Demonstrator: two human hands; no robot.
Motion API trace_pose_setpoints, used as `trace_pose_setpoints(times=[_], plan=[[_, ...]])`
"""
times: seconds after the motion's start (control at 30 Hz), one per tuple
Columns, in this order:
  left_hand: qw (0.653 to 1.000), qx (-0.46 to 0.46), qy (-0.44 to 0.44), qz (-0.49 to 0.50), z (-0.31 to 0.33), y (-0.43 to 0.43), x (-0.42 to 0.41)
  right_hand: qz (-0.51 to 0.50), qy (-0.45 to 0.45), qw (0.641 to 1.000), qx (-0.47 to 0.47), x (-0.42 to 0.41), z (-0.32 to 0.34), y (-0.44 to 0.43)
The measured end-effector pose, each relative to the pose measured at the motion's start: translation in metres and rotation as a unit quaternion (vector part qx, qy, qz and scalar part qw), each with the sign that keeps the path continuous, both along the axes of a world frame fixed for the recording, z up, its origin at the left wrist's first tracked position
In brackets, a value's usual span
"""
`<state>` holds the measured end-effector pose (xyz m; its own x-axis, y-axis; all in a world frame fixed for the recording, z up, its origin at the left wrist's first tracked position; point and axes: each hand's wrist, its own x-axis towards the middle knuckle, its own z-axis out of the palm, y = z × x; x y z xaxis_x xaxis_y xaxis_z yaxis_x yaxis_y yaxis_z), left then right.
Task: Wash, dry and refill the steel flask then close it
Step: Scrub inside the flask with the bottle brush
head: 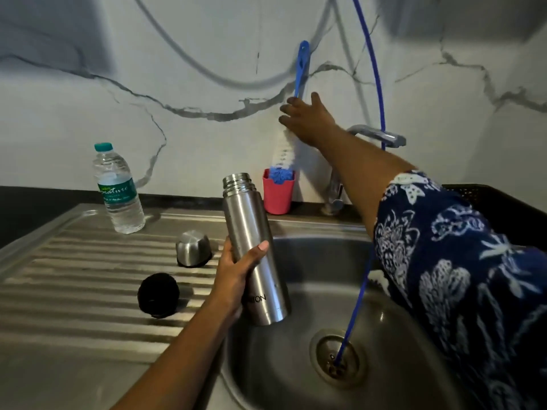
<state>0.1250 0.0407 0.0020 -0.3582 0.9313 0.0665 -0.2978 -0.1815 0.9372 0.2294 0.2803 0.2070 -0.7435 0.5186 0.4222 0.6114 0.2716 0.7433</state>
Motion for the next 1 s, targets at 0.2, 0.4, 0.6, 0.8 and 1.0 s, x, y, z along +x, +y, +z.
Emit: trace_pose_setpoints(times=[0.2, 0.4, 0.6, 0.8, 1.0], plan=[[1.0, 0.0, -0.019, 0.001, 0.0, 0.0, -0.005, -0.058, -0.072, 0.996, -0.001, -0.014, 0.013, 0.012], [1.0, -0.002, -0.02, -0.007, 0.001, -0.002, -0.003, -0.027, -0.093, 0.995, -0.036, -0.016, 0.052, -0.009], [1.0, 0.008, -0.009, -0.019, 0.003, -0.002, 0.0, -0.041, -0.098, 0.994, -0.018, -0.014, 0.055, -0.016], [1.0, 0.012, -0.005, -0.013, 0.003, -0.004, 0.0, -0.044, -0.155, 0.987, -0.009, -0.013, 0.026, -0.017], [1.0, 0.011, 0.001, -0.004, 0.005, -0.005, 0.001, -0.065, -0.138, 0.988, 0.039, 0.007, 0.065, -0.034]])
